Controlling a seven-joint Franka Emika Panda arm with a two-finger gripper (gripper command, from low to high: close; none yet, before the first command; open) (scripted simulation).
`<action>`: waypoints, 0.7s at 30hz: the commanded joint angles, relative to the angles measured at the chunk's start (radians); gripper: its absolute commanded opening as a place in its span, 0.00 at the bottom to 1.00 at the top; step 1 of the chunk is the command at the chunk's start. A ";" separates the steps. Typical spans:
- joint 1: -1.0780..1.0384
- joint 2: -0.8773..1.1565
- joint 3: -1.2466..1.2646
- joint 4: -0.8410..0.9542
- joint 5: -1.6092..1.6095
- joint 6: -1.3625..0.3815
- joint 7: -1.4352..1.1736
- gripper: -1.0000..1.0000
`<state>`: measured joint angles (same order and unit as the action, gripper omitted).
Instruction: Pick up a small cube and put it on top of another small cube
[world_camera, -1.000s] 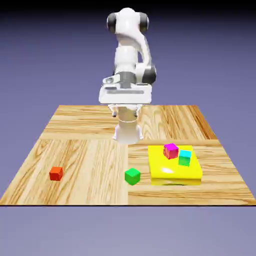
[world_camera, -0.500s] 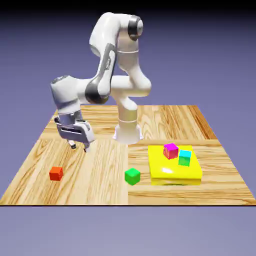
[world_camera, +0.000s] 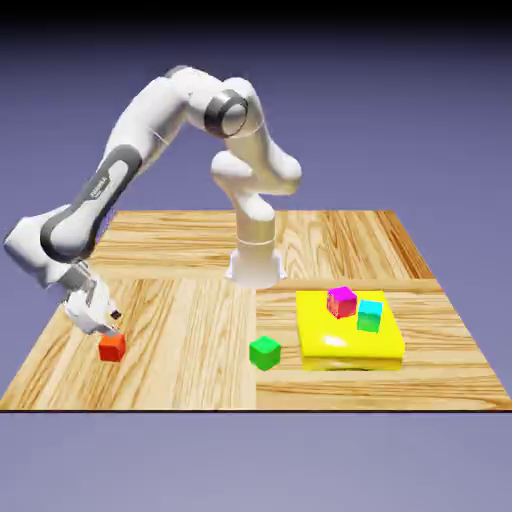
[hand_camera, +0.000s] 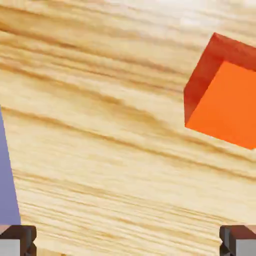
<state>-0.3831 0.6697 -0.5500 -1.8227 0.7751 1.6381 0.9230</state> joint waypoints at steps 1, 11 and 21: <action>-0.012 0.036 -0.016 0.029 0.023 -0.041 0.005 0.50; -0.029 0.380 -0.209 0.230 0.276 -0.386 0.013 0.50; 0.023 0.418 -0.254 0.210 0.327 -0.400 -0.011 0.00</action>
<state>-0.3604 1.0878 -0.8042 -1.6130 1.1038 1.2385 0.9126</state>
